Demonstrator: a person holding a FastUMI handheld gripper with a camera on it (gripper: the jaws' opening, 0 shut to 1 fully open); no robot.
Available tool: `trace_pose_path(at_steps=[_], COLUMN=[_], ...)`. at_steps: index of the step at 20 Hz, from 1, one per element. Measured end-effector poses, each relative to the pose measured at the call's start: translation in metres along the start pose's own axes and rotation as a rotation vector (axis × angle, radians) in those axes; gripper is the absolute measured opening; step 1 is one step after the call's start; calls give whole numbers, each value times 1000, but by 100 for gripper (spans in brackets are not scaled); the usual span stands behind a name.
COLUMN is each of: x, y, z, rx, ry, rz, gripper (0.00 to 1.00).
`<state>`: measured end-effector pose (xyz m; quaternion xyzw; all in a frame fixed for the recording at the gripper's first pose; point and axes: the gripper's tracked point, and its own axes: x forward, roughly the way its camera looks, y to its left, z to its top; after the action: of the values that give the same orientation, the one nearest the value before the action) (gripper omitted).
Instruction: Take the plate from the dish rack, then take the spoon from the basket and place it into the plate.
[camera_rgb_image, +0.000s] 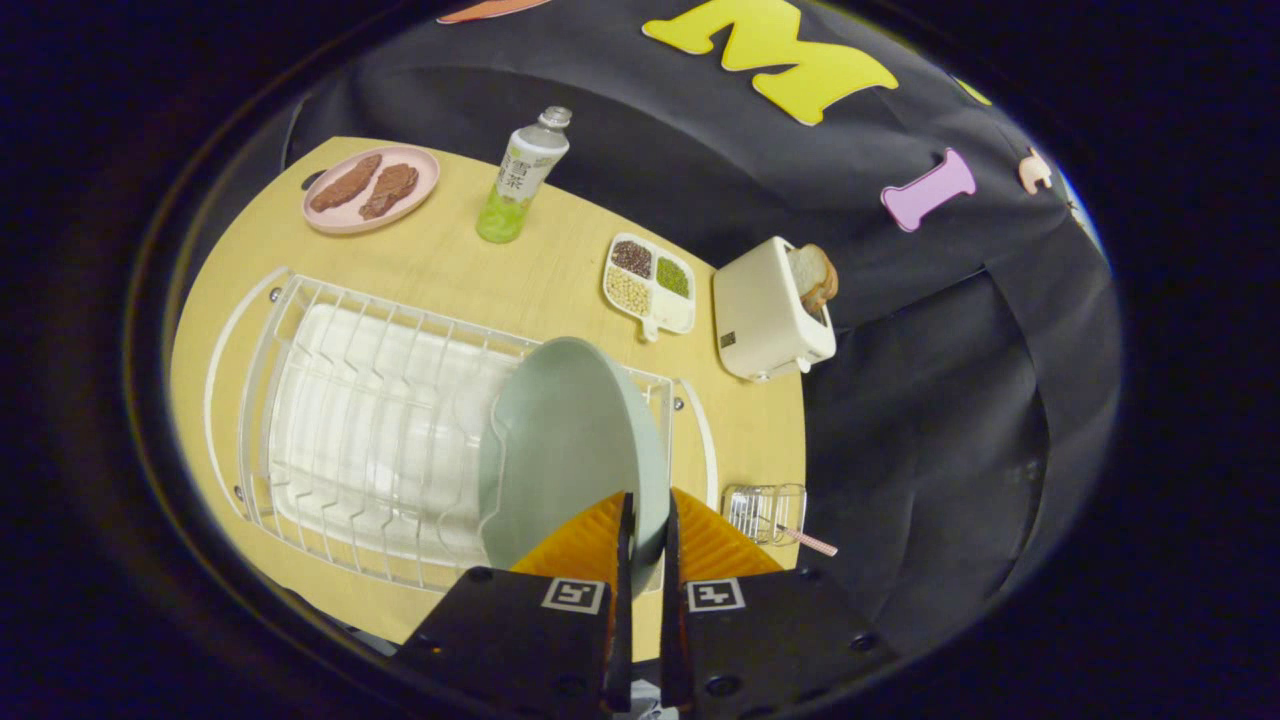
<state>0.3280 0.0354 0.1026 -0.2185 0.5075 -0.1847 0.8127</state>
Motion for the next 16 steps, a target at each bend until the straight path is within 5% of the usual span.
trace_pose_path(at_steps=[7, 16], x=[-23, -41], y=[-9, -20], z=[2, -29], rx=[80, 119], ry=[-103, -183], rz=[-171, -68], gripper=[14, 14])
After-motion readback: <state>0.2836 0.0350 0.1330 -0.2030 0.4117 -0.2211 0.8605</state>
